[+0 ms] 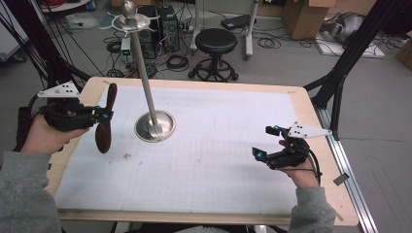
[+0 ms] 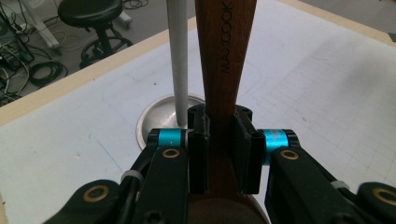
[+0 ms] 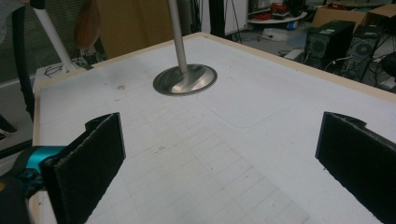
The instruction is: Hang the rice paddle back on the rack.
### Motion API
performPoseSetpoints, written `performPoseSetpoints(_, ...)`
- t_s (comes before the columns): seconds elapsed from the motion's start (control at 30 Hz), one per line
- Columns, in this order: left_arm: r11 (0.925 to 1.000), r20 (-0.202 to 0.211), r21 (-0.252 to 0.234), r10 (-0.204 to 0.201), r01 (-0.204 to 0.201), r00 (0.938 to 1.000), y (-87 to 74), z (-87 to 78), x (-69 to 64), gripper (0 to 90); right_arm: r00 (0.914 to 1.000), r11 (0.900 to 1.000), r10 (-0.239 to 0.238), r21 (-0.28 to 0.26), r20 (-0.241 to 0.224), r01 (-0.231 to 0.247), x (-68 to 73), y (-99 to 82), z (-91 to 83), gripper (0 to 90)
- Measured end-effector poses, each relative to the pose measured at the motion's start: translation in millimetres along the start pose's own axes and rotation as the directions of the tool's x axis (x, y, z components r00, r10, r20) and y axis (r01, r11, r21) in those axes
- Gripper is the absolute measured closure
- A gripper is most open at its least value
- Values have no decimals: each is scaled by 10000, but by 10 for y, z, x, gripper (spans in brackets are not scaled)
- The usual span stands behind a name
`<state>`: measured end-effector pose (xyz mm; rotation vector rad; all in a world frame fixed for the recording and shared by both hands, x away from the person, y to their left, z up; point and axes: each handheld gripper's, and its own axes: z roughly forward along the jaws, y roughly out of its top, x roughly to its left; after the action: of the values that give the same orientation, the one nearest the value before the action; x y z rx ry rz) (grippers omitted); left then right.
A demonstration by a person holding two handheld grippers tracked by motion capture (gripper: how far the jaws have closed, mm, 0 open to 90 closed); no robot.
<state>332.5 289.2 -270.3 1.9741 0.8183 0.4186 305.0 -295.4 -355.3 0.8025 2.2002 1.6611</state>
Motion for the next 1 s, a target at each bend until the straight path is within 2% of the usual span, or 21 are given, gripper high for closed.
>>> performPoseSetpoints(0.3,9985,128,-517,-176,182,9998,174,-124,145,775,10000,10000,-49,8,9,49,1,2,4,1)
performPoseSetpoints(0.43,9983,236,-538,-233,246,9994,251,-156,212,776,10000,10000,-46,-7,3,47,2,4,3,1)
performPoseSetpoints(0.53,9982,107,-471,-356,361,9993,300,-165,271,775,10000,10000,-36,-12,-4,36,3,5,3,1)
performPoseSetpoints(0.67,9985,115,-478,-251,256,9996,363,-162,316,775,10000,10000,22,-26,-1,-22,3,8,-10,1)
performPoseSetpoints(1.0,9959,126,-886,-147,158,9998,559,-199,378,776,10000,9999,-13,-111,-20,13,-1,13,-21,1)
